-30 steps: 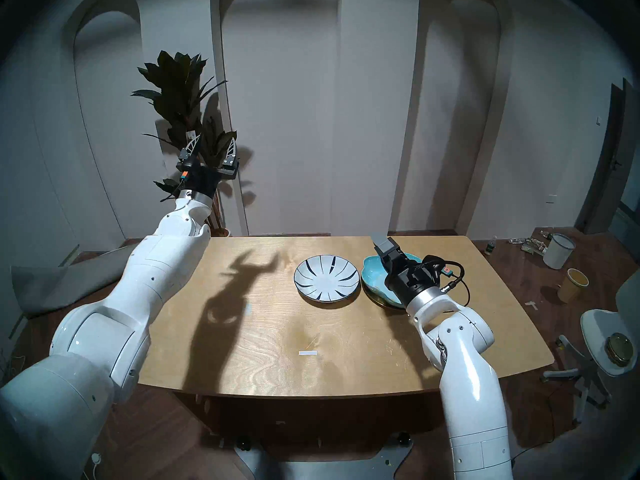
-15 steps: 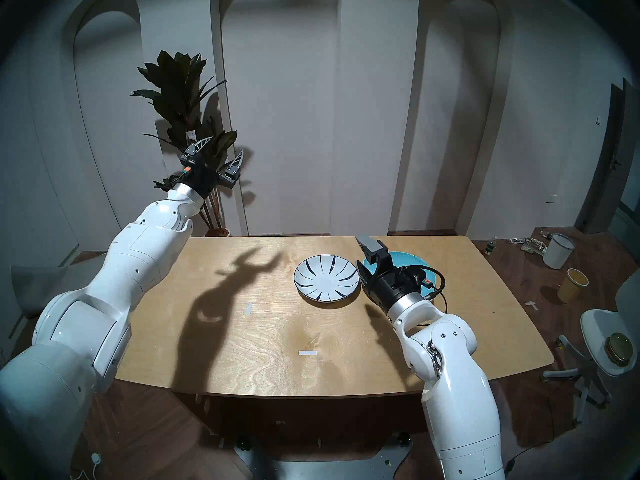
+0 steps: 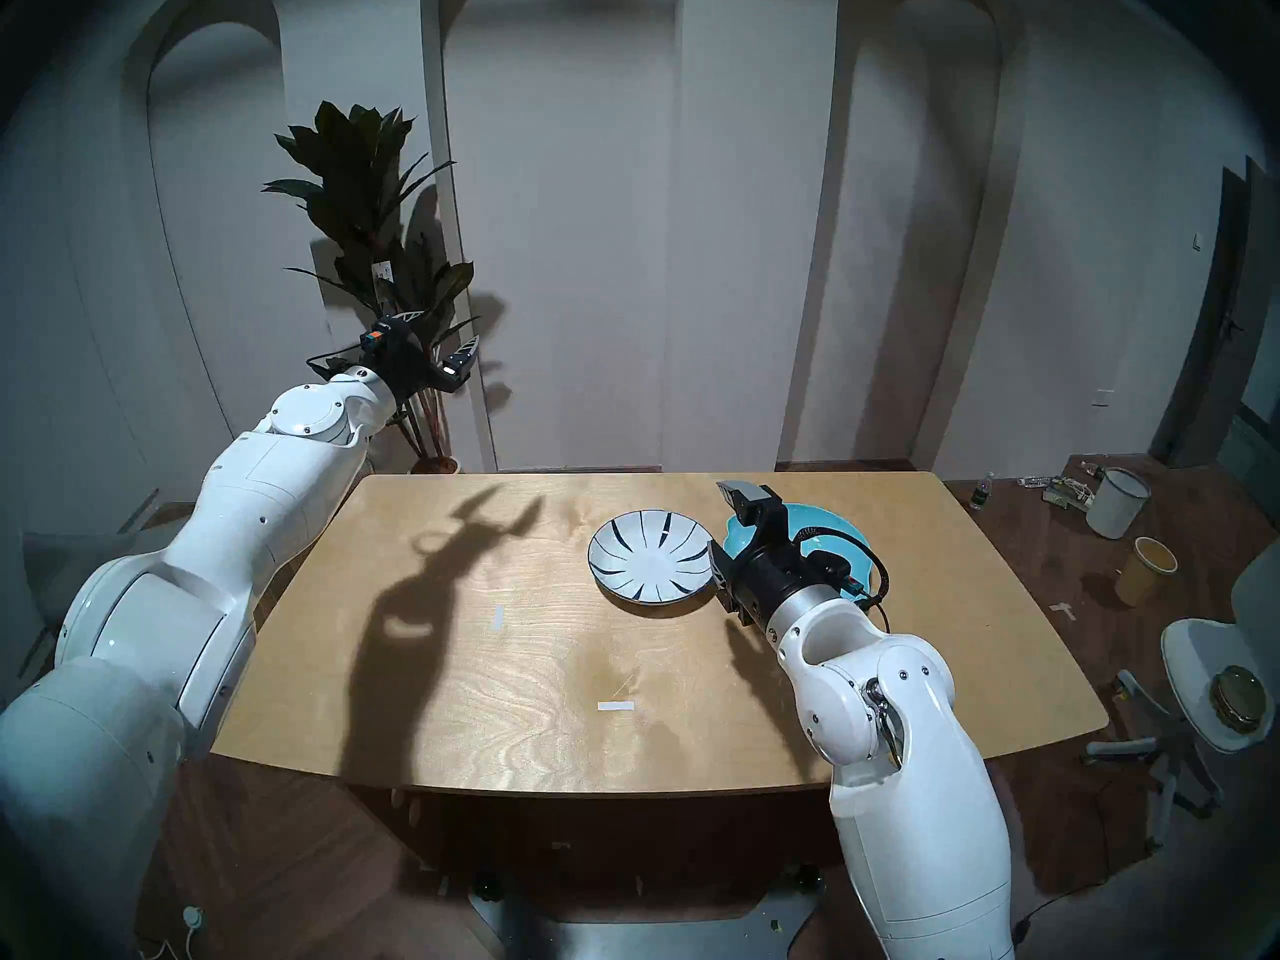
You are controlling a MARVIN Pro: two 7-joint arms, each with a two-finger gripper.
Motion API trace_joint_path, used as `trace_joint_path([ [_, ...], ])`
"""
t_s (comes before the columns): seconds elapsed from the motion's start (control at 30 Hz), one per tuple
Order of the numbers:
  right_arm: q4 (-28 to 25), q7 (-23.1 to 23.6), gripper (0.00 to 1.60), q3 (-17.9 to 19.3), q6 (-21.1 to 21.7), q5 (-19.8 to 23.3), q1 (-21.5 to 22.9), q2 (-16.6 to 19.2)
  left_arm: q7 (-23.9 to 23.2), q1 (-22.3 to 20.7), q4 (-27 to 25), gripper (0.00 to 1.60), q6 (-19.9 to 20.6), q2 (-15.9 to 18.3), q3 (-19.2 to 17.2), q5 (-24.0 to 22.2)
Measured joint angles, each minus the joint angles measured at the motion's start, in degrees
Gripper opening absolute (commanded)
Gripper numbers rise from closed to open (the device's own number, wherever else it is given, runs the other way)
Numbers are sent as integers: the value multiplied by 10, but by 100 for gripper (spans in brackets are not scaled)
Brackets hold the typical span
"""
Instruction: Stack the plates into one stack
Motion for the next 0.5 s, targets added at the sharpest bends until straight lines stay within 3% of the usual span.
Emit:
trace_joint_path([
  [0.5, -39, -184, 160, 12, -92, 63, 22, -4, -45, -36, 6, 160, 128, -8, -12, -28],
])
